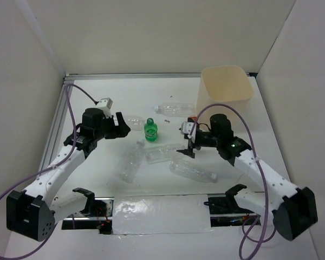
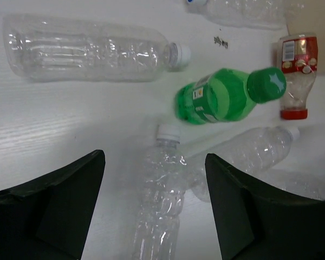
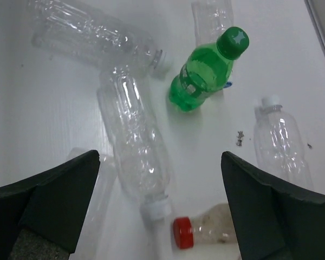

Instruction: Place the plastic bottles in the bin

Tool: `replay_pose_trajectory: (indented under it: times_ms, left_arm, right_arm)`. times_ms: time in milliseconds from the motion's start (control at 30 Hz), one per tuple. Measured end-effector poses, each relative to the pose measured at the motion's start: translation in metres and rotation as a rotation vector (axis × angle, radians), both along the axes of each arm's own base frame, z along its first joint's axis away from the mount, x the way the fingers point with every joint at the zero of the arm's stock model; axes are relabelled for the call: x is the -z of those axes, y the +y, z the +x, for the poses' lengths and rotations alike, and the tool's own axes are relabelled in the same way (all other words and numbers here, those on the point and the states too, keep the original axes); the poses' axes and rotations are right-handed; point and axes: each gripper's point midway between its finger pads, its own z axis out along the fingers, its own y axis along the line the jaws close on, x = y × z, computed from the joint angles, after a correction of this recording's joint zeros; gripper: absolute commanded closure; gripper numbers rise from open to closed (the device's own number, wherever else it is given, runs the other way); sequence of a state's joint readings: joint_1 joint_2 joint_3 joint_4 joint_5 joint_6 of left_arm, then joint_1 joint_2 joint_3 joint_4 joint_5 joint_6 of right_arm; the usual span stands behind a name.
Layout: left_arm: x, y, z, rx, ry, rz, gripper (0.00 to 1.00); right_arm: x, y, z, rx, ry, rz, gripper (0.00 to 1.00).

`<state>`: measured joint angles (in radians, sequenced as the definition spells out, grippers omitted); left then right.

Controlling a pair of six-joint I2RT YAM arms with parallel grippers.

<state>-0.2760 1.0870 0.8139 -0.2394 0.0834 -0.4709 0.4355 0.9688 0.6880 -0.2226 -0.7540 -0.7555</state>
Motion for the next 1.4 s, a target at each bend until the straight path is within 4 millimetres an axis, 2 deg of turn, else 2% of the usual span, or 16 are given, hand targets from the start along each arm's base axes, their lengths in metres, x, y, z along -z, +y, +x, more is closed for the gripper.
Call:
replay_pose_trajectory:
  times_ms: [67,133,200,267,433,600,767,1100,1133,1200,1233,1267,1300,1400]
  left_arm:
    - [0.001,0.0,-0.013,0.019,-0.003,-0.014,0.13]
    - [0.001,-0.001,-0.024,0.033,-0.003,-0.028,0.13]
    - [0.0,0.0,-0.034,0.043,-0.008,-0.037,0.13]
    - [0.0,0.001,-0.044,0.047,-0.016,-0.049,0.13]
    - [-0.002,0.0,-0.063,0.054,-0.021,-0.085,0.13]
    - [0.0,-0.001,-0.072,0.054,-0.002,-0.1,0.13]
    - [0.005,-0.003,-0.078,0.053,0.023,-0.112,0.14]
    - [0.023,-0.012,-0.087,0.056,0.097,-0.135,0.16]
    - [0.026,-0.013,-0.088,0.058,0.108,-0.132,0.16]
    - [0.035,-0.017,-0.091,0.065,0.135,-0.127,0.16]
    - [0.039,-0.02,-0.094,0.071,0.152,-0.125,0.16]
    - [0.043,-0.021,-0.095,0.075,0.166,-0.121,0.15]
    - [0.047,-0.024,-0.098,0.085,0.178,-0.112,0.15]
    - [0.056,-0.029,-0.101,0.098,0.201,-0.079,0.12]
  right_arm:
    - [0.008,0.016,0.013,0.019,0.019,0.007,0.0]
    - [0.029,0.028,0.03,0.069,0.084,-0.002,0.0]
    - [0.048,0.036,0.044,0.118,0.143,-0.011,0.0]
    - [0.058,0.043,0.054,0.145,0.181,-0.013,0.0]
    - [0.058,0.069,0.085,0.191,0.198,0.032,0.0]
    - [0.058,0.089,0.109,0.194,0.211,0.069,0.0]
    - [0.07,0.106,0.121,0.167,0.255,0.081,0.0]
    - [0.081,0.137,0.123,0.068,0.313,0.094,0.01]
    - [0.082,0.138,0.123,0.063,0.315,0.094,0.04]
    - [0.084,0.14,0.121,0.05,0.316,0.094,0.23]
    - [0.084,0.141,0.12,0.038,0.32,0.095,0.4]
    - [0.085,0.143,0.12,0.03,0.317,0.094,0.4]
    - [0.084,0.145,0.118,0.014,0.321,0.095,0.51]
    - [0.082,0.148,0.115,-0.031,0.317,0.09,0.62]
